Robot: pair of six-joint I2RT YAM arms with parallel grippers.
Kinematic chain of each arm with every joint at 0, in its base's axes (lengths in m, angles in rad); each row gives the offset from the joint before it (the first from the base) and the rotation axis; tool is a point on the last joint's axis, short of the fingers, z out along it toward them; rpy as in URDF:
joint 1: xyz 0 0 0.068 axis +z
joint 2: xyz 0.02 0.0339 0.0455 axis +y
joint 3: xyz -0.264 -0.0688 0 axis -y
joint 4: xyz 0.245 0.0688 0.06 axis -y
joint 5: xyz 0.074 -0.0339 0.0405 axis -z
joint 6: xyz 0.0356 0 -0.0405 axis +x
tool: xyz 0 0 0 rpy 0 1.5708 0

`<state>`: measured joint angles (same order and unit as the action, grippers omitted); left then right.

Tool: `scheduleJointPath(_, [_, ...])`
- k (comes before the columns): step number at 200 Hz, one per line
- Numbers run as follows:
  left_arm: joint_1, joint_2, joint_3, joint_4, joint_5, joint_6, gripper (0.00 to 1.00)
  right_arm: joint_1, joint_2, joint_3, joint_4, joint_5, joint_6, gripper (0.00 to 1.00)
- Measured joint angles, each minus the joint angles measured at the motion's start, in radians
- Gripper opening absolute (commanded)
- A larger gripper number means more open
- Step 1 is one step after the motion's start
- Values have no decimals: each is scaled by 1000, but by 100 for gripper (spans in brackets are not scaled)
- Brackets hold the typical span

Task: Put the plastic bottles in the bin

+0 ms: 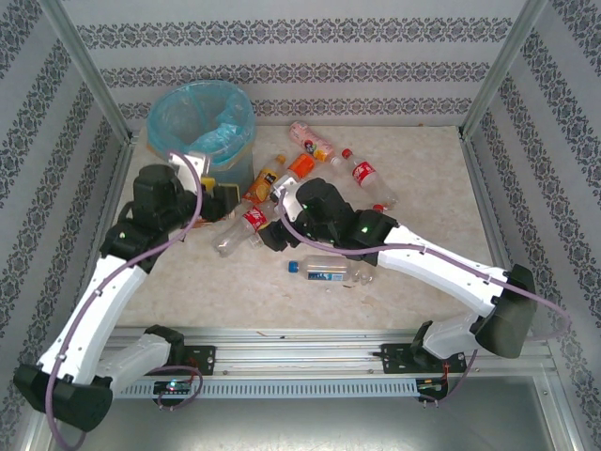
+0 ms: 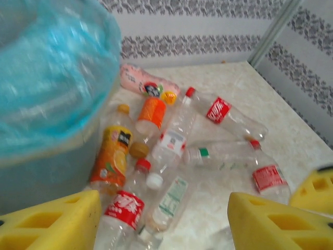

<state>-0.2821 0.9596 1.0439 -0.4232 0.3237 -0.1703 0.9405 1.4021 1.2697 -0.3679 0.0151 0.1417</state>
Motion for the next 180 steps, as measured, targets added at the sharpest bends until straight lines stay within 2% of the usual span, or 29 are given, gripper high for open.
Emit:
scheduleJointPath(41, [-62,-95,-189,35,84,-3,65,0,-19,-66,-11,37,21,82])
scheduleJointPath(69, [-70,-124,-278,37,99,13,68,0,-20,-110,-47,36,-41,84])
scheduleJointPath(108, [-71,-153,-369,40,81,48,70,-1,30,-87,-103,-6,-253,85])
scheduleJointPath(136, [-71,-153,-410,37,52,81,72,-24,164,-5,-163,-69,-428,86])
scheduleJointPath(155, [-71,-153,-412,27,7,104,73,-63,268,67,-198,-107,-531,92])
scheduleJointPath(180, [-71,-167,-412,22,-50,130,76,-121,373,150,-228,-137,-648,94])
